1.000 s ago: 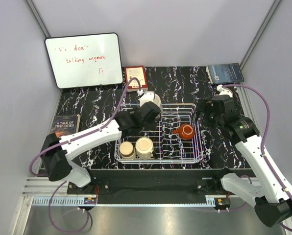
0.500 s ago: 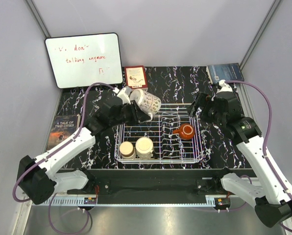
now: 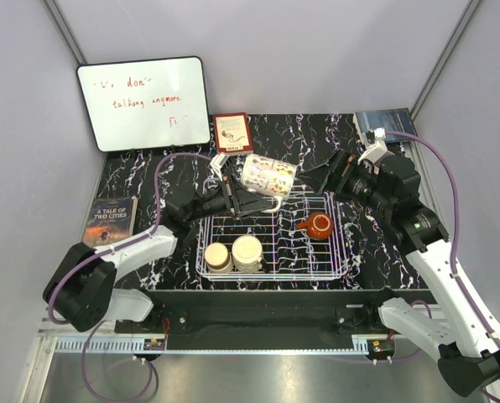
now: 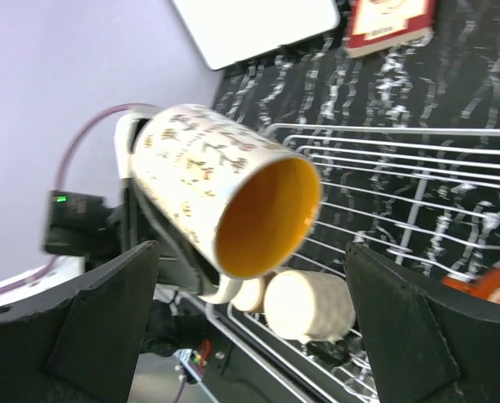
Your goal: Unload the cups from the dish rack
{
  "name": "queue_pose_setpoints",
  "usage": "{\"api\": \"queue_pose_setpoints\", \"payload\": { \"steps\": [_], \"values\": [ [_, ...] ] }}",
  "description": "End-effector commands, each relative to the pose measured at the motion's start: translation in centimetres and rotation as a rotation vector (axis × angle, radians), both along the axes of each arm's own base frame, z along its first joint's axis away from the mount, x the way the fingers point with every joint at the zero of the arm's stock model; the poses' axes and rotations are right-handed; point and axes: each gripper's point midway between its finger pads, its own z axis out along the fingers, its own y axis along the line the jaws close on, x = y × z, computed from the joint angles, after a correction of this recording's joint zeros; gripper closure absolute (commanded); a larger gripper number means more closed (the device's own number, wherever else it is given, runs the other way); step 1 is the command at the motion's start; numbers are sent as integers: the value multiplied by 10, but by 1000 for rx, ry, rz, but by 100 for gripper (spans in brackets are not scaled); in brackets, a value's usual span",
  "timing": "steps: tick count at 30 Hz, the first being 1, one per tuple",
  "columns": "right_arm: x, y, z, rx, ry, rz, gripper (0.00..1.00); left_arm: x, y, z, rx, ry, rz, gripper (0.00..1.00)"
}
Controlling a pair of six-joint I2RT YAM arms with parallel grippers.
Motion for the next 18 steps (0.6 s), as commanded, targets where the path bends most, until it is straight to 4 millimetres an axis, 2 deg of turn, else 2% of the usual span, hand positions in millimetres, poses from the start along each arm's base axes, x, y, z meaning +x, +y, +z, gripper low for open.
{"api": "queue_pose_setpoints", "payload": {
  "steps": [1, 6, 12, 18],
  "values": [
    [-13, 22, 39, 130, -90, 132, 0, -34, 16, 70, -262, -247, -115, 100],
    [-18, 32, 49, 163, -100, 205, 0, -31, 12, 63, -218, -246, -120, 100],
    [-14, 43, 42, 194, -55, 256, 1, -30, 7, 64, -210, -246, -139, 100],
    [-8, 52, 39, 212, -34, 296, 7, -31, -3, 60, -182, -244, -168, 100]
  ]
}}
